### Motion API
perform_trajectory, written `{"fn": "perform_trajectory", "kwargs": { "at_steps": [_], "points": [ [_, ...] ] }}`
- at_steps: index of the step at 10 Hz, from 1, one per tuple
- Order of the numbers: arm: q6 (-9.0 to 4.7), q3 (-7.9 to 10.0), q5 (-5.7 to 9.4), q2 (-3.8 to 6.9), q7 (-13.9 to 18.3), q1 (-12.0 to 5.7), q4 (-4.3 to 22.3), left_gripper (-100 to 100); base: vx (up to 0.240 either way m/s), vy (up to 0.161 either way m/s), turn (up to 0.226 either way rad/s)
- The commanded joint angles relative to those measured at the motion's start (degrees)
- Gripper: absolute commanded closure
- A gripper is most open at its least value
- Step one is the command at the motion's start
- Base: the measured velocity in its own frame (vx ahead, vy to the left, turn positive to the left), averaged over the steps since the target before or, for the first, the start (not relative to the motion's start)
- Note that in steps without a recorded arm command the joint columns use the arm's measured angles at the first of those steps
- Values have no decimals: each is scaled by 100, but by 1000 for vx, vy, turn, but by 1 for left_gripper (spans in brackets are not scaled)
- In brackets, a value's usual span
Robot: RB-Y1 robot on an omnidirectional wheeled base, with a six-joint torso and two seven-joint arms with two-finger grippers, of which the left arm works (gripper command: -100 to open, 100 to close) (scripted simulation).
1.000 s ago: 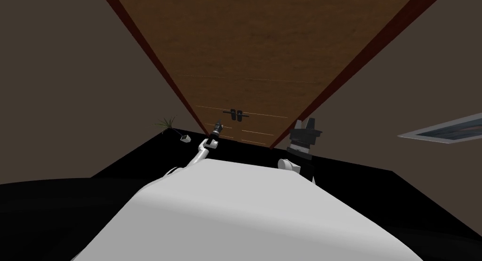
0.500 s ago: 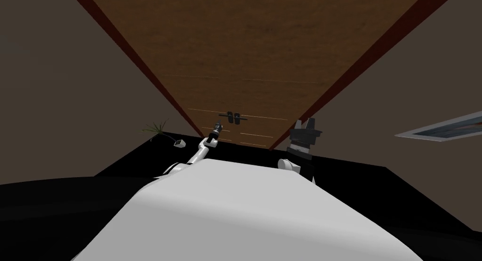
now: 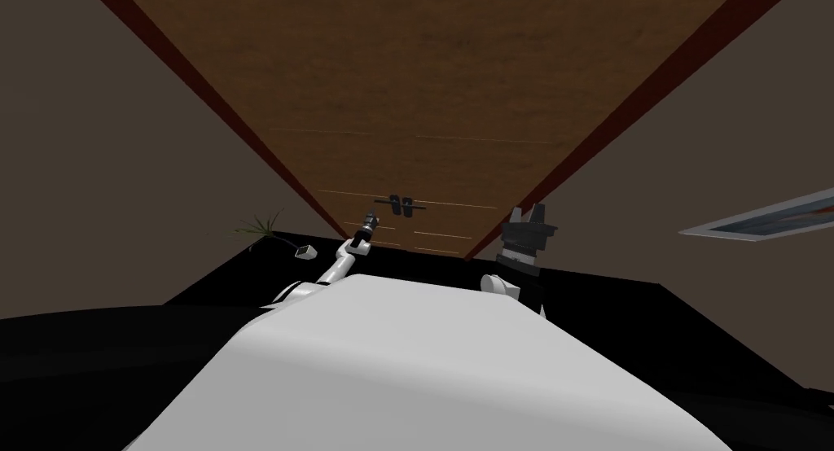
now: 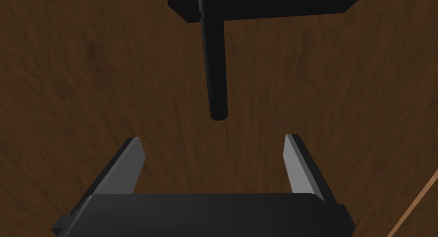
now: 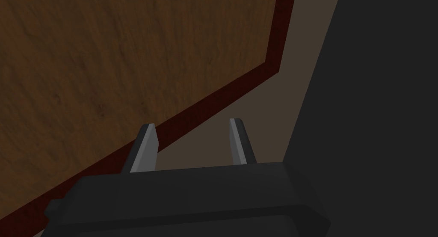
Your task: Pull the door open
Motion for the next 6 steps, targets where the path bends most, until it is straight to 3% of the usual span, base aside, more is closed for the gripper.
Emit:
{"fn": "perform_trajectory", "kwargs": {
  "at_steps": [1, 2, 4, 5, 6],
  "points": [
    [-68, 144, 65, 171, 70, 45, 161, -100, 86, -34, -134],
    [-68, 144, 65, 171, 70, 45, 161, -100, 67, -19, -23],
    [-131, 257, 125, 332, 142, 83, 289, -100, 78, -26, -86],
    [-196, 348, 178, 469, 211, 106, 405, -100, 144, -3, -178],
    [-238, 389, 207, 537, 253, 109, 467, -100, 177, 11, -177]
  ]
}}
